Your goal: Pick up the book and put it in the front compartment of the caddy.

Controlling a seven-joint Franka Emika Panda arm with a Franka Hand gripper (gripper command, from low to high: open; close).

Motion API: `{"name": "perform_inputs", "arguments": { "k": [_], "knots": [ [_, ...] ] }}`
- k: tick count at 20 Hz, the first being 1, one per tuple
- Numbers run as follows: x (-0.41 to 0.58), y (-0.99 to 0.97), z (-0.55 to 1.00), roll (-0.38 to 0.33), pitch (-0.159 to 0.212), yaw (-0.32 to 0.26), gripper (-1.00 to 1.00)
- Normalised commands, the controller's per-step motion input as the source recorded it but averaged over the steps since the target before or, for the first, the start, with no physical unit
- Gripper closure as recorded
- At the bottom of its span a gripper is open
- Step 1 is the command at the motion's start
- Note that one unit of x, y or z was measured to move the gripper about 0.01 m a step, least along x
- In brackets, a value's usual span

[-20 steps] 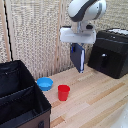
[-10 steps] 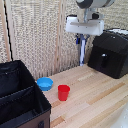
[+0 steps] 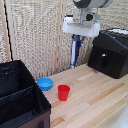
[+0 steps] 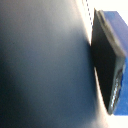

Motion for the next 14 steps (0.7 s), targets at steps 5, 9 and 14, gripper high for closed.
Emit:
{"name": "perform_inputs", "arguments": {
  "k": [5, 9, 14],
  "knots": [
    [0.000, 0.57, 0.58, 0.000, -0.044, -0.179, 1.00],
    [0.000, 0.56, 0.56, 0.000, -0.036, -0.183, 1.00],
    [0.000, 0.53, 0.45, 0.000, -0.021, -0.198, 1.00]
  ]
}}
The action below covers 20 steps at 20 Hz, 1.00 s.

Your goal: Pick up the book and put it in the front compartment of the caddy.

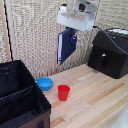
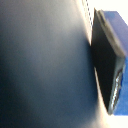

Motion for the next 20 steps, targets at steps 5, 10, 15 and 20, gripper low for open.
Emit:
{"name": "perform_inputs", "arguments": {
  "k": [5, 10, 15, 20],
  "knots": [
    [0.000, 0.59, 0.31, 0.000, 0.002, -0.163, 1.00],
    [0.000, 0.74, 0.16, -0.005, 0.027, -0.107, 1.00],
    [0.000, 0.80, 0.12, -0.016, 0.030, -0.087, 1.00],
    [0.000, 0.79, 0.19, -0.013, 0.038, -0.081, 1.00]
  ]
}}
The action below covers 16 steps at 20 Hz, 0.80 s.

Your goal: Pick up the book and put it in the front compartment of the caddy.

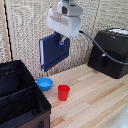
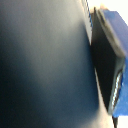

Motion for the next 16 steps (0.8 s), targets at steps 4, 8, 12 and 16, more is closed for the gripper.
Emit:
{"name": "perform_inputs", "arguments": {
  "k": [4, 8, 12, 16],
  "knots": [
    [0.000, 0.79, 0.23, -0.011, 0.027, -0.085, 1.00],
    [0.000, 0.79, 0.24, -0.011, 0.025, -0.088, 1.00],
    [0.000, 0.79, 0.23, -0.013, 0.028, -0.087, 1.00],
    [0.000, 0.79, 0.24, -0.013, 0.025, -0.089, 1.00]
  ]
}}
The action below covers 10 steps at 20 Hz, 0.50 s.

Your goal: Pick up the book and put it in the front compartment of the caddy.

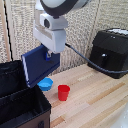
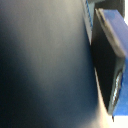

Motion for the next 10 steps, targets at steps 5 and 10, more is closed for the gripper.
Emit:
{"name": "perform_inputs", "arguments": {
  "k": [5, 10],
  "knots": [
    [0.000, 0.78, 0.26, -0.011, 0.015, -0.094, 1.00],
    [0.038, 0.81, 0.14, -0.037, 0.022, -0.089, 1.00]
  ]
}}
